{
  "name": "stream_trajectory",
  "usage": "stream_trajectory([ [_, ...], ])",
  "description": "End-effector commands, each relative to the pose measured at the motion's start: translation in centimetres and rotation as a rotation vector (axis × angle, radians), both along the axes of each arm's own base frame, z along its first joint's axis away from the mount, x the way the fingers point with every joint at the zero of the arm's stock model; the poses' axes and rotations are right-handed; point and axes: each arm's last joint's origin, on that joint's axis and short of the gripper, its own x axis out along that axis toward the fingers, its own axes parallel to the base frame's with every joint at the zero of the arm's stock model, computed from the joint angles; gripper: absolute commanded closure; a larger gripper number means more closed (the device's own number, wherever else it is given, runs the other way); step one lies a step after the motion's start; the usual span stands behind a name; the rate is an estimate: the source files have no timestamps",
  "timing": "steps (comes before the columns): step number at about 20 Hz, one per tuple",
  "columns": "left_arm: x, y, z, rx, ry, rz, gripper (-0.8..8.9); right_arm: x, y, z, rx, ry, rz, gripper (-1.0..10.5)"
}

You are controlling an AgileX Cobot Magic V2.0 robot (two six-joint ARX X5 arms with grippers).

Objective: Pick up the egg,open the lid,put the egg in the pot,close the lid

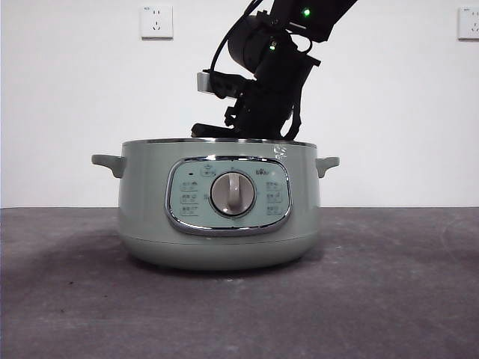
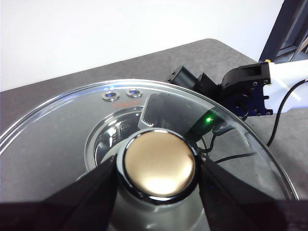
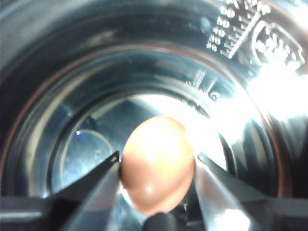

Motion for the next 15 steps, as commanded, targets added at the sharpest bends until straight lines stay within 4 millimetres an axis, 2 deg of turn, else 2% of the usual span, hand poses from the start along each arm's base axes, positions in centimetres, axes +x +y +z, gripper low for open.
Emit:
stream_trajectory([
  [1, 0.1, 0.0, 0.6, -0.017, -0.048, -0.004, 8.22, -0.9, -1.0, 3.9, 0.023, -0.097, -0.061, 4.4],
  [2, 0.4, -0.2, 0.5, -0.011, -0.043, -0.005, 8.22, -1.7, -1.9, 6.3, 0.025, -0.147, -0.104, 4.4],
  [4, 1.2, -0.7, 0.3, -0.009, -0.040, -0.006, 8.22, -3.9, -5.1, 11.6, 0.007, -0.258, -0.234, 4.4],
  [6, 2.8, -1.5, -0.2, 0.010, -0.025, -0.011, 8.22, -7.1, -9.2, 16.8, 0.021, -0.366, -0.341, 4.4],
  [8, 4.9, -2.7, -1.0, 0.039, -0.001, -0.019, 8.22, -10.4, -12.8, 20.7, 0.102, -0.436, -0.403, 4.4],
  [11, 8.5, -4.7, -2.8, 0.057, 0.036, -0.025, 8.22, -14.8, -16.4, 24.1, 0.162, -0.526, -0.454, 4.4],
  [13, 10.9, -6.1, -4.3, 0.068, 0.059, -0.028, 8.22, -17.4, -17.8, 25.2, 0.183, -0.557, -0.467, 4.4],
  [15, 12.3, -6.9, -5.3, 0.070, 0.073, -0.042, 8.22, -18.7, -18.5, 25.6, 0.189, -0.565, -0.468, 4.4],
])
